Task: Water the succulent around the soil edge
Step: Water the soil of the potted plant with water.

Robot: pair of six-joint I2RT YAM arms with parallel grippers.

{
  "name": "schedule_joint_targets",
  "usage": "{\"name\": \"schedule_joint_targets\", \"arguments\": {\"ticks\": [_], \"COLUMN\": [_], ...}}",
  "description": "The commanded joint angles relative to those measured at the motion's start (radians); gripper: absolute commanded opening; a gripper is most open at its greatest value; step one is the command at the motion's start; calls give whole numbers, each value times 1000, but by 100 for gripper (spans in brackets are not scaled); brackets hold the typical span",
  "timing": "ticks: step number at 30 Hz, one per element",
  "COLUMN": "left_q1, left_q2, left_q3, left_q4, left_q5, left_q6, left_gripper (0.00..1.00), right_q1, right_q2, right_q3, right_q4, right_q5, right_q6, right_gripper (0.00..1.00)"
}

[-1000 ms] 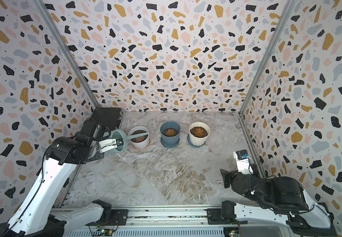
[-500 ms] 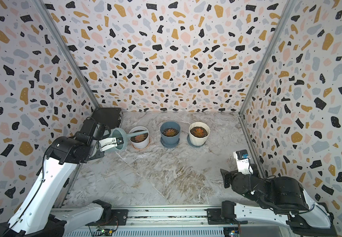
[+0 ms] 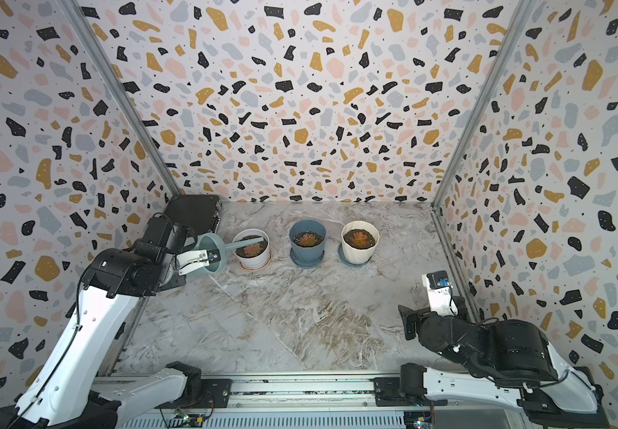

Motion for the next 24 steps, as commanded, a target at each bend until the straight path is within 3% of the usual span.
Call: {"name": "schedule_joint_targets", "arguments": {"ticks": [1,24], "left_q1": [10,27], "left_q2": [-24,3], "left_q3": [-5,2], "left_q4": [70,115], "left_q5": [-35,-52], "left_q6": [3,29], "left_gripper": [0,0], "right_q1": [5,5], "right_q2": [-2,-3], "right_q3": [17,19], "right_q4": [-209,-211], "right_q5": [21,25], "right_q6": [10,10], "right_gripper": [99,99]}}
